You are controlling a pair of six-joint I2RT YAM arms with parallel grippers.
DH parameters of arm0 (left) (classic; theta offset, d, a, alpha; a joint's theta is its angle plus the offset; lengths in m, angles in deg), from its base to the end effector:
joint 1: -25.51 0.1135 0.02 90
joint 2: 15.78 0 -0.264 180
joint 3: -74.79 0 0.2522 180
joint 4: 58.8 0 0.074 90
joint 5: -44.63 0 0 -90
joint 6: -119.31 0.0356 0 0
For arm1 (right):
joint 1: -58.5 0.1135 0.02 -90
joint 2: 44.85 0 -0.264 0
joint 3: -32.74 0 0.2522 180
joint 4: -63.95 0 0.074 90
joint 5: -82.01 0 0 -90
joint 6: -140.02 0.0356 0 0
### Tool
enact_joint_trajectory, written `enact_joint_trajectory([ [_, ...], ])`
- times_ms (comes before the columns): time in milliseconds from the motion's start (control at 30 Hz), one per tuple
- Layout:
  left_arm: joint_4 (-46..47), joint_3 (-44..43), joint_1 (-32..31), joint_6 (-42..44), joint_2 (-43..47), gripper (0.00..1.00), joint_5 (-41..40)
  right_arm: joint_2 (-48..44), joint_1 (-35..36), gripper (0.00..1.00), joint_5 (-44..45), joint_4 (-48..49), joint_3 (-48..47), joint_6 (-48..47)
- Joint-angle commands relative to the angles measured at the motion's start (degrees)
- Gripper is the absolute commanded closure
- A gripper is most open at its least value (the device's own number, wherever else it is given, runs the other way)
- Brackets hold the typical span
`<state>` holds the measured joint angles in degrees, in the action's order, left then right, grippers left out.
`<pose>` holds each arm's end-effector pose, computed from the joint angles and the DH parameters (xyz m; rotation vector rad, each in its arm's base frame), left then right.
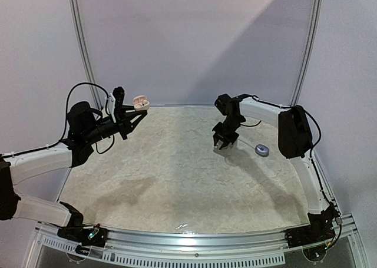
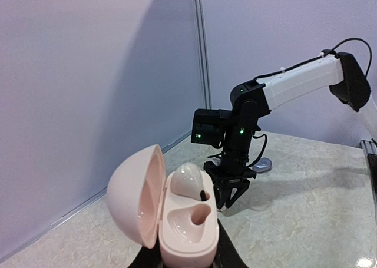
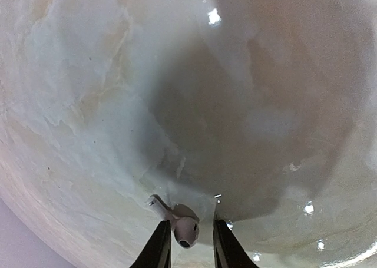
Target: Insert the wireless bluetooth earbuds into the charging case
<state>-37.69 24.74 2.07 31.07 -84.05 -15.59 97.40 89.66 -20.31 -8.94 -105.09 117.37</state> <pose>0.2375 -0.1223 0.2852 0.7415 1.3816 -0.6930 0.4274 0.2673 0.1496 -0.9234 -2.9454 -0.4774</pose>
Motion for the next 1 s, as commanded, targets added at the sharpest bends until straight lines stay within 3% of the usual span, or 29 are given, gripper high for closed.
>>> enact_joint_trajectory([
  [0, 0.1, 0.1, 0.7, -0.3, -0.5, 1.0, 0.4, 1.4, 0.1, 0.77, 0.6, -1.2, -1.3, -1.1],
  [300, 0.1, 0.0, 0.7, 0.1, -0.2, 1.0, 0.4, 1.7, 0.6, 0.79, -0.8, -0.3, -1.3, -1.4],
  [633, -0.3, -0.3, 0.7, 0.5, -0.1, 1.0, 0.2, 1.6, 0.6, 0.91, -1.4, -0.5, -1.0, -2.4],
  [967, -1.1, -0.6, 0.7, 0.9, -0.1, 1.0, 0.0, -1.1, 0.6, 0.94, -3.9, 3.8, 3.8, -8.4],
])
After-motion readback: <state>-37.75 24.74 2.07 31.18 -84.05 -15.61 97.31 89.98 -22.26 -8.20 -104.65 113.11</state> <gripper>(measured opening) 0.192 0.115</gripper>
